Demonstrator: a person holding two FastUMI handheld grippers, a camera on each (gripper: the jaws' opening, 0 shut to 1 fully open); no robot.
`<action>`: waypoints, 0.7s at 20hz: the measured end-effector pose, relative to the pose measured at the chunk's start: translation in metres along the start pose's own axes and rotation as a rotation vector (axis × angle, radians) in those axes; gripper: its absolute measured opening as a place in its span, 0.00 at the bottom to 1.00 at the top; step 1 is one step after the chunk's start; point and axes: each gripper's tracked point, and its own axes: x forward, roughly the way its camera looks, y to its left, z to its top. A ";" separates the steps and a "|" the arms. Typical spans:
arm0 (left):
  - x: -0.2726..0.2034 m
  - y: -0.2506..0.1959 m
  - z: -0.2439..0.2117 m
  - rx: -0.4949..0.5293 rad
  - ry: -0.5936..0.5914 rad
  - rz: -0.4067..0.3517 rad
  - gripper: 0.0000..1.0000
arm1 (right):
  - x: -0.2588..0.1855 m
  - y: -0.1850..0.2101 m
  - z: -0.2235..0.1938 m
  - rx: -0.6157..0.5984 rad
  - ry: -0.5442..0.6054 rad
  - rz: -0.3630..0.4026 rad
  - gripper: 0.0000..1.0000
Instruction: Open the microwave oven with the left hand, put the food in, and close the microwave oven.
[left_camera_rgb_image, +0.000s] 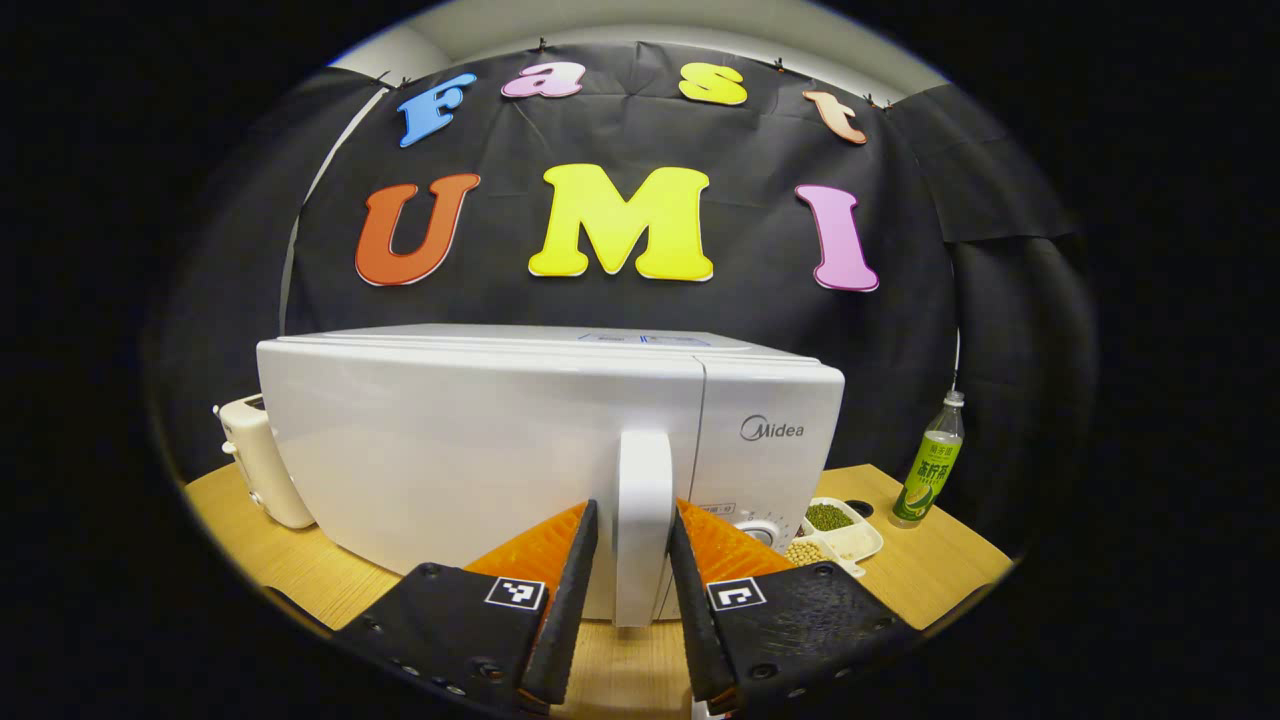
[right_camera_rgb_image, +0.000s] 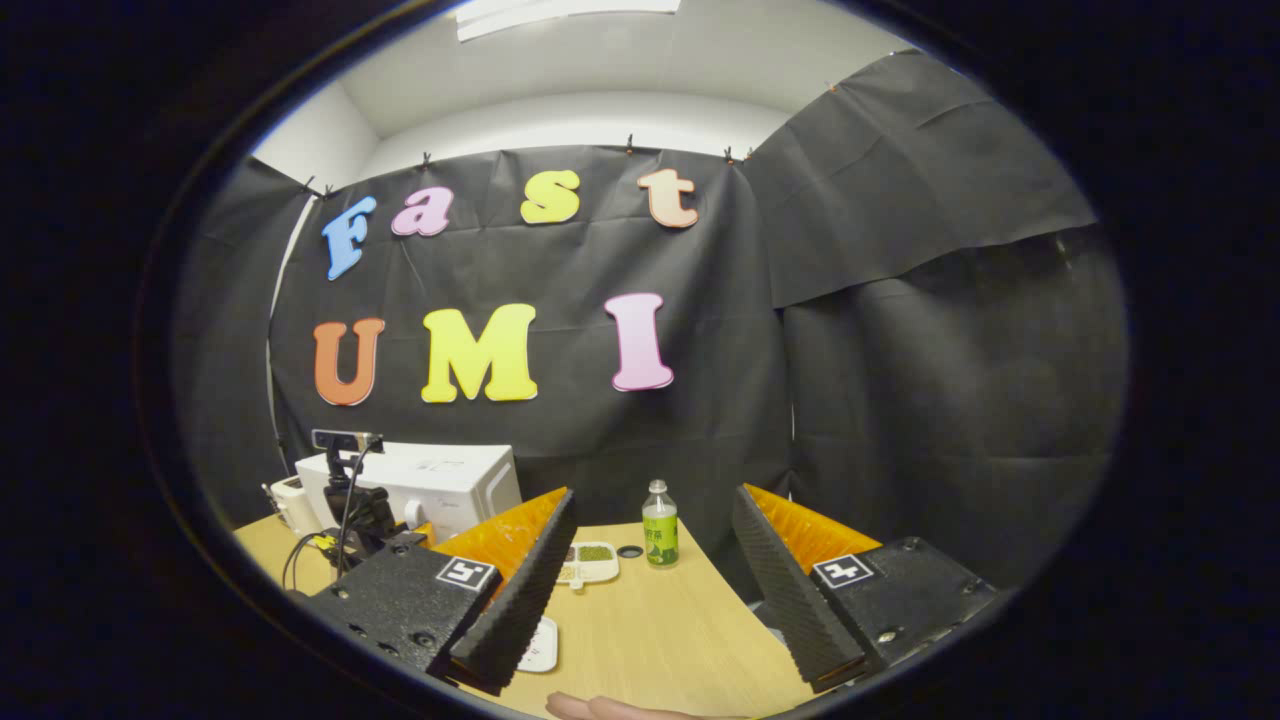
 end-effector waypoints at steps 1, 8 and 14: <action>0.001 0.000 0.002 0.020 -0.017 0.004 0.45 | 0.001 0.000 -0.002 0.004 0.002 0.002 1.00; 0.003 0.001 -0.004 0.013 -0.009 -0.016 0.43 | 0.005 -0.001 -0.015 0.032 0.025 0.015 1.00; -0.004 -0.001 -0.006 0.017 0.024 -0.010 0.23 | -0.003 -0.008 -0.011 0.017 0.015 -0.004 0.91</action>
